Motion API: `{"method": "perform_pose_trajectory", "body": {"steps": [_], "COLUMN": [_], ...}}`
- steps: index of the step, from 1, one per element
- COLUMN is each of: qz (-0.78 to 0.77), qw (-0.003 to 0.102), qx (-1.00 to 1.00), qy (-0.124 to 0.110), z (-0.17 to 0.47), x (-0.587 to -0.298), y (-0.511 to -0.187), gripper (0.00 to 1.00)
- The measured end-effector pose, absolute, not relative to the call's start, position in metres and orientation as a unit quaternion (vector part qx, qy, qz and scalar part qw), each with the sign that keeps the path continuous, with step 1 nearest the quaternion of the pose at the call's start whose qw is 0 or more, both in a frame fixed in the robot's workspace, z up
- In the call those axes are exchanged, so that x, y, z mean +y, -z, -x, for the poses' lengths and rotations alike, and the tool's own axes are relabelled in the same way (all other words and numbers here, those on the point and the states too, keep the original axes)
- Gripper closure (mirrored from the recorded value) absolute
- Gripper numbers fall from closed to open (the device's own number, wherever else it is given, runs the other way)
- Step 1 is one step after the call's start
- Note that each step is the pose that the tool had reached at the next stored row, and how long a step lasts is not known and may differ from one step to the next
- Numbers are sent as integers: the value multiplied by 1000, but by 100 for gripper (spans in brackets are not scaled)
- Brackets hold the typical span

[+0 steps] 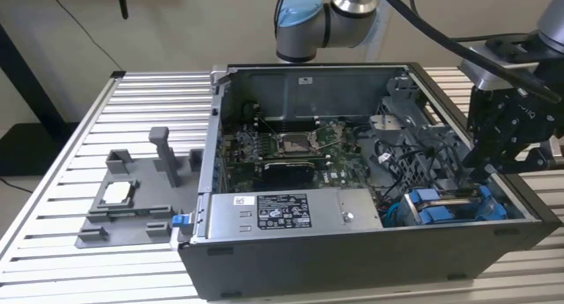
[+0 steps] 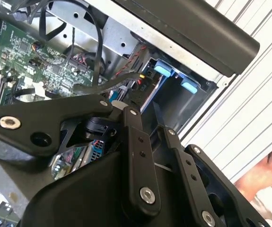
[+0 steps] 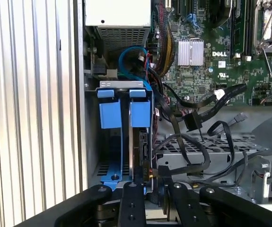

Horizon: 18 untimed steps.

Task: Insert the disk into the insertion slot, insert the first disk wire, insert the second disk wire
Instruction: 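Insert the second disk wire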

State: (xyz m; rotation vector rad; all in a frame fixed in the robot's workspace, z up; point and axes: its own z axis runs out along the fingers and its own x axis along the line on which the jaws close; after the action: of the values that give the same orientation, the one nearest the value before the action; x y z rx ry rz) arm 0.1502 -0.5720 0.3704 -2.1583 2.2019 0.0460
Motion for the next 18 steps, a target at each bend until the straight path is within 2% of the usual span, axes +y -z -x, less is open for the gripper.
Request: {"method": "perform_pose_trajectory", "body": {"steps": [18], "qz": [700], "qw": [30], "qx": [714], "qy": [-14], "z": [-140], "x": [-556], "y": [-375], "gripper": [73]}}
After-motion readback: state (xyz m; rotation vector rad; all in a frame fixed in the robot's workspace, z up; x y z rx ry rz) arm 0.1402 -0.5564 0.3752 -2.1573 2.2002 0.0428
